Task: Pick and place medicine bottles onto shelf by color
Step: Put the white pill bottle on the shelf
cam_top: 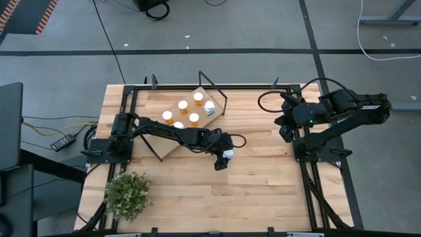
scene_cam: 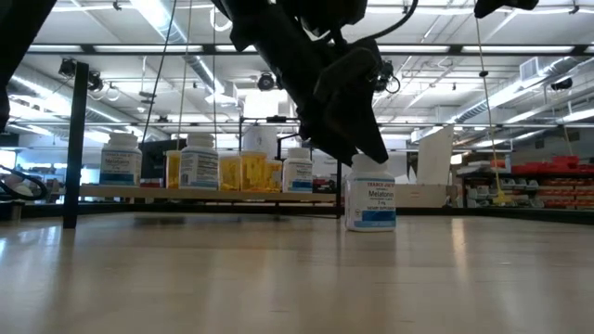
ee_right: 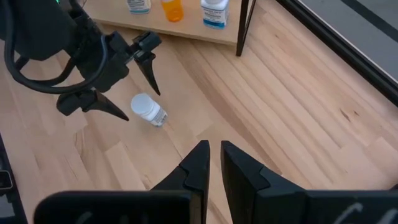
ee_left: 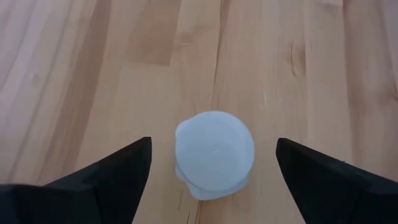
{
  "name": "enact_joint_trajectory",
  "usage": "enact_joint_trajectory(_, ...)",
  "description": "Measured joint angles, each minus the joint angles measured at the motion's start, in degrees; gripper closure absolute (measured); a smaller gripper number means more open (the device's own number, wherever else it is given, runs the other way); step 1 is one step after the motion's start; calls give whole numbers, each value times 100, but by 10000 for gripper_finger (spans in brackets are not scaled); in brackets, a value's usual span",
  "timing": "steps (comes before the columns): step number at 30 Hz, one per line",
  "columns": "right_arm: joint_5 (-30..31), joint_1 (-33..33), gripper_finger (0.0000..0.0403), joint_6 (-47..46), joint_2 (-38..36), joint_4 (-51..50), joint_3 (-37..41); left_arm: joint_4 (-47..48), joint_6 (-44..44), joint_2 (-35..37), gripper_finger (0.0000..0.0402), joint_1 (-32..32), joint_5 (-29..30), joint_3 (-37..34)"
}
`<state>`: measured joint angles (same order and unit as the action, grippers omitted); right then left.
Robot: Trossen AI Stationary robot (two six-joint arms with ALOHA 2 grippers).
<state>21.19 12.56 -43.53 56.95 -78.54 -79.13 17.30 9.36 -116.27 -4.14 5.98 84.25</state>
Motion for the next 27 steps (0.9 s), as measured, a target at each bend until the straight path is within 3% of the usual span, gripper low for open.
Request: enact_joint_trajectory(27, 0, -2, 356, 2, 0, 0, 0, -122, -395, -4, 54, 22, 326, 0)
